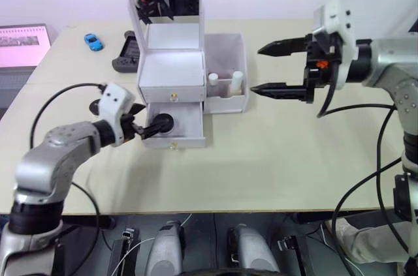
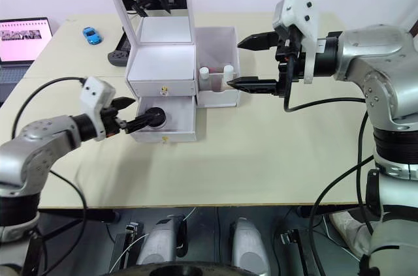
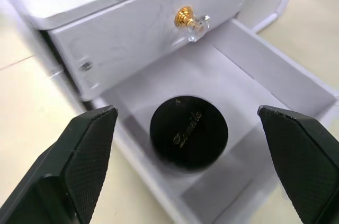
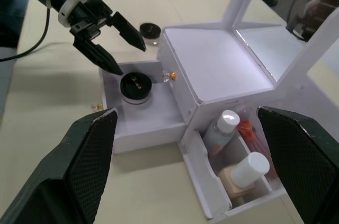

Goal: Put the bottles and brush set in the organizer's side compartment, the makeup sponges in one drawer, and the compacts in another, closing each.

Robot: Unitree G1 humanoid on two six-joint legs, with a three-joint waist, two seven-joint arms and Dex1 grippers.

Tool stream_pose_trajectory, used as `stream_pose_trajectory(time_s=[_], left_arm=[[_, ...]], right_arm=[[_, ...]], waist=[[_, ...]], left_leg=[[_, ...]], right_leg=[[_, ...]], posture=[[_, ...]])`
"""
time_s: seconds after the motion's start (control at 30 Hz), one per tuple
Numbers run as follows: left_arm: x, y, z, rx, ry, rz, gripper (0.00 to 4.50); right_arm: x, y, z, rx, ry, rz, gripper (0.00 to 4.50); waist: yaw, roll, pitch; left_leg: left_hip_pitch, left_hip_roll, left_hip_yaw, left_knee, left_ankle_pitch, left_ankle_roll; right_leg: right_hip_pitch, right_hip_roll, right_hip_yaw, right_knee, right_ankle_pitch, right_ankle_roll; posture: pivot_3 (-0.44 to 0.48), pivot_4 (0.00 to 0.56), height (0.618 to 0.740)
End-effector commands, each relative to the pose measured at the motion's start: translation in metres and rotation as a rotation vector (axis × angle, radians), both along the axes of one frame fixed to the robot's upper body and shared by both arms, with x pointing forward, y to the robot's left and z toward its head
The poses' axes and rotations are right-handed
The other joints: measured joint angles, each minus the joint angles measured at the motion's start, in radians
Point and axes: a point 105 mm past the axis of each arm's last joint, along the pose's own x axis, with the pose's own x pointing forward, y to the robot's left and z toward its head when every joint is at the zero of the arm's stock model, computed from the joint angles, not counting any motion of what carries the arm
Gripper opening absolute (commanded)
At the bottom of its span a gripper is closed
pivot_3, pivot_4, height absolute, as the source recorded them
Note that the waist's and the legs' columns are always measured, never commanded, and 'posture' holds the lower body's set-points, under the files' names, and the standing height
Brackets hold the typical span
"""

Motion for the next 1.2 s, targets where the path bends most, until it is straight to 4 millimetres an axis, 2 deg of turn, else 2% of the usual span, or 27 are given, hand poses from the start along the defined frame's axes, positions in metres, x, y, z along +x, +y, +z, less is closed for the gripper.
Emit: stream_pose_trajectory(time_s=[0.03,0.1,0.17,0.2,0.27,0.33,0.43,0.57,0.63,0.8,0.9,1.0,1.1,1.2], left_arm=[[-0.016,0.027,0.022,-0.010,-0.098,0.033,4.46],[-0.024,0.051,0.018,0.017,-0.092,0.108,4.46],[-0.033,0.090,0.006,0.105,-0.055,0.252,4.46],[-0.037,0.102,0.002,0.143,-0.039,0.299,4.46],[-0.054,0.144,-0.008,0.157,-0.011,0.429,4.46],[-0.070,0.178,-0.018,0.145,-0.009,0.544,4.46],[-0.097,0.209,-0.046,0.115,0.046,0.703,4.46],[-0.115,0.211,-0.066,0.060,0.067,0.749,4.46],[-0.118,0.207,-0.069,0.047,0.050,0.752,4.46],[-0.108,0.198,-0.058,0.004,-0.036,0.742,4.46],[-0.094,0.192,-0.043,-0.089,-0.122,0.775,4.46],[-0.076,0.180,-0.034,-0.109,-0.167,0.752,4.46],[-0.043,0.161,-0.022,-0.102,-0.216,0.714,4.46],[-0.011,0.149,-0.016,-0.143,-0.250,0.713,4.46]], right_arm=[[0.005,-0.031,0.005,0.022,-0.040,-0.041,4.50],[0.013,-0.051,-0.007,0.017,-0.018,-0.095,4.50],[0.022,-0.075,-0.022,0.000,-0.012,-0.161,4.50],[0.030,-0.092,-0.030,0.005,-0.016,-0.215,4.50],[0.038,-0.112,-0.038,0.060,0.011,-0.276,4.50],[0.043,-0.123,-0.046,0.062,0.021,-0.302,4.50],[0.045,-0.129,-0.062,0.021,0.059,-0.316,4.50],[0.049,-0.127,-0.065,0.041,0.077,-0.317,4.50],[0.048,-0.121,-0.063,0.043,0.079,-0.293,4.50],[0.038,-0.102,-0.058,0.024,0.119,-0.202,4.50],[0.033,-0.085,-0.050,0.012,0.082,-0.147,4.50],[0.029,-0.065,-0.033,0.058,0.080,-0.099,4.50],[0.024,-0.041,-0.015,0.036,0.033,-0.043,4.50],[0.023,-0.029,-0.008,-0.003,0.021,-0.032,4.50]], waist=[[0.000,0.000,0.000],[0.001,0.000,0.000],[0.003,0.000,0.000],[0.001,0.000,0.000],[-0.002,0.000,0.000],[-0.004,0.001,0.000],[-0.007,0.002,0.001],[-0.005,0.002,0.000],[0.001,0.002,0.000],[0.007,0.002,0.000],[0.007,0.002,0.000],[0.000,0.002,0.000],[0.000,0.002,0.000],[0.007,0.001,0.000]], left_leg=[[0.000,0.000,0.000,0.000,0.000,0.000],[0.000,0.000,0.000,0.000,0.000,0.000],[0.000,0.000,0.000,0.000,0.000,0.000],[0.000,0.000,0.000,0.000,0.000,0.000],[0.001,0.000,0.001,0.000,0.000,0.000],[0.001,0.000,0.002,0.000,0.000,0.000],[0.001,0.000,0.002,-0.001,0.000,0.000],[0.001,0.000,0.002,-0.001,0.000,0.000],[0.001,0.000,0.002,-0.001,0.000,0.000],[0.001,0.000,0.002,0.000,0.000,-0.001],[0.001,0.000,0.002,0.000,0.000,0.000],[0.001,0.000,0.001,0.000,0.000,0.000],[0.001,0.000,0.001,0.000,0.000,0.000],[0.001,0.000,0.001,0.000,0.000,0.000]], right_leg=[[0.000,0.000,0.000,0.000,0.000,0.000],[0.000,0.000,0.000,0.000,0.000,0.000],[0.000,0.000,0.000,0.000,0.000,0.000],[0.000,0.000,0.000,0.000,0.000,0.000],[0.000,0.000,0.000,-0.001,0.000,0.000],[-0.001,0.000,0.000,-0.001,0.000,0.000],[-0.002,0.000,0.000,0.000,0.000,-0.001],[-0.001,-0.001,0.000,-0.001,0.000,-0.001],[-0.001,-0.001,0.000,0.000,0.000,-0.001],[0.000,-0.002,0.000,-0.001,0.000,-0.001],[0.000,-0.002,0.000,0.000,0.000,-0.001],[0.000,-0.001,0.000,0.000,0.000,0.000],[0.000,-0.001,0.000,0.001,0.000,0.000],[0.000,-0.001,0.000,0.002,0.000,0.000]], posture=[[0.000,0.150,0.740],[0.000,0.150,0.740],[0.000,0.150,0.740],[0.000,0.150,0.740],[0.000,0.150,0.740],[0.000,0.150,0.740],[0.000,0.150,0.740],[0.000,0.150,0.740],[0.000,0.150,0.740],[0.000,0.150,0.740],[0.000,0.150,0.740],[0.000,0.150,0.740],[0.000,0.150,0.740],[0.000,0.150,0.740]])
